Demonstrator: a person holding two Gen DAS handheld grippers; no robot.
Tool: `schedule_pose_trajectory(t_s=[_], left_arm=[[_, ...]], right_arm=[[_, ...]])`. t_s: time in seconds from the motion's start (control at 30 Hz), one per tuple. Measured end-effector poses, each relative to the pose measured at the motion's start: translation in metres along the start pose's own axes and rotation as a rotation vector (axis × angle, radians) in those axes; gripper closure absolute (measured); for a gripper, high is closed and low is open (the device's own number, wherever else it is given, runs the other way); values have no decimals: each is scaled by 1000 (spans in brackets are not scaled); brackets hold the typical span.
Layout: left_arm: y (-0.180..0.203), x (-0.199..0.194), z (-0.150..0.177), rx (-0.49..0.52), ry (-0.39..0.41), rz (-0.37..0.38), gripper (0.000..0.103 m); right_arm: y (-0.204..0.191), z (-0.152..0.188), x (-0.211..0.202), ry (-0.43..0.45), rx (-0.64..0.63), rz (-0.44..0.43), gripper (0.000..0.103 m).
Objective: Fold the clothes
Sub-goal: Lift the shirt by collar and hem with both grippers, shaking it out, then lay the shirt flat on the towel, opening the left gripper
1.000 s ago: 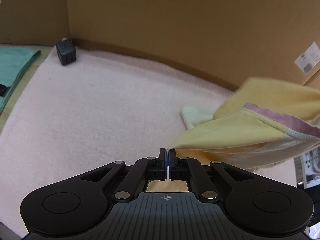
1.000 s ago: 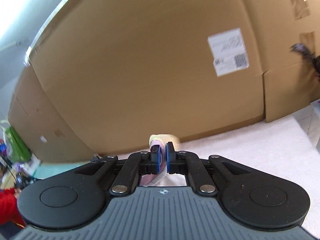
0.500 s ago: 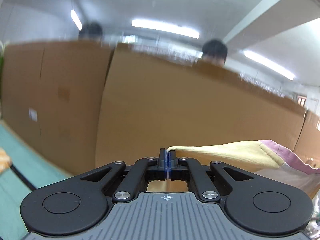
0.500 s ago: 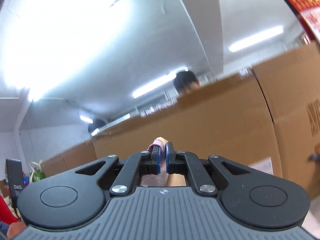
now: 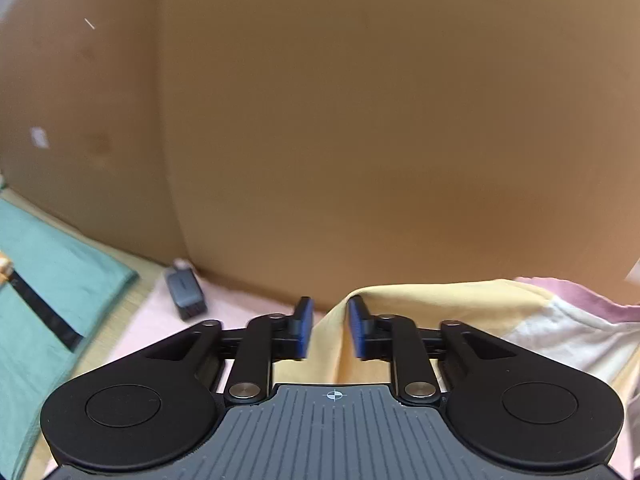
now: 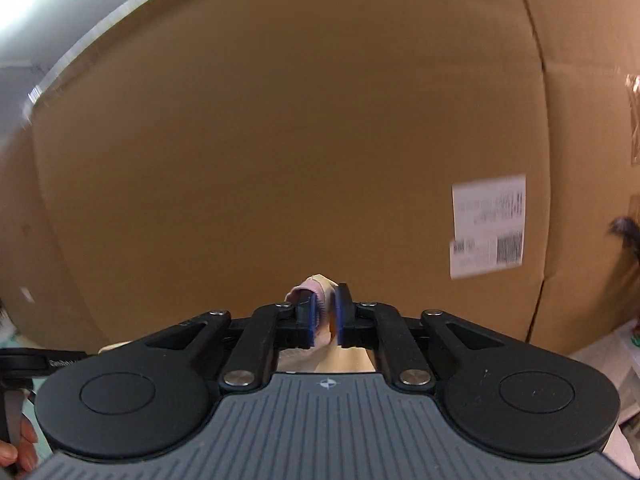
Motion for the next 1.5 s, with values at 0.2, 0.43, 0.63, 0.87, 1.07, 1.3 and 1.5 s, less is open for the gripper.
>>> schedule_pose_trajectory(t_s=[0.2,0.43,0.63,0.87,1.07,1.3,1.5], left_arm=[[-28,28,42,-53,-159,16,26],[-52,-5,126,-60,-309,62,18],[-38,8,168,84,-431,10,18],[-34,24,180,97,-487,-3,19],[-26,20,180,176,-476,-17,16],[-17,24,183,200,-498,-18,15],[-20,23,183,183,-509,-10,15]], right_arm=[[44,69,18,-233,35,51,67],[81,112,-10,-322,58,63,44],[78,91,11,-303,117,3,44],[48,35,23,-212,68,-113,34],[14,120,-9,-355,-471,-150,59],[-1,211,-8,-483,-726,-171,70],[0,208,39,-522,-669,-135,97]])
Point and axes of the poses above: each gripper's, at about its wrist camera, not at the fingertips, and x roughly the way its jaws point, y to its right, z to its underside, the point moved 5 cm from there along x, roughly the way its jaws point, and after that the axes turned 4 degrees about y, right-handed, at the moved point
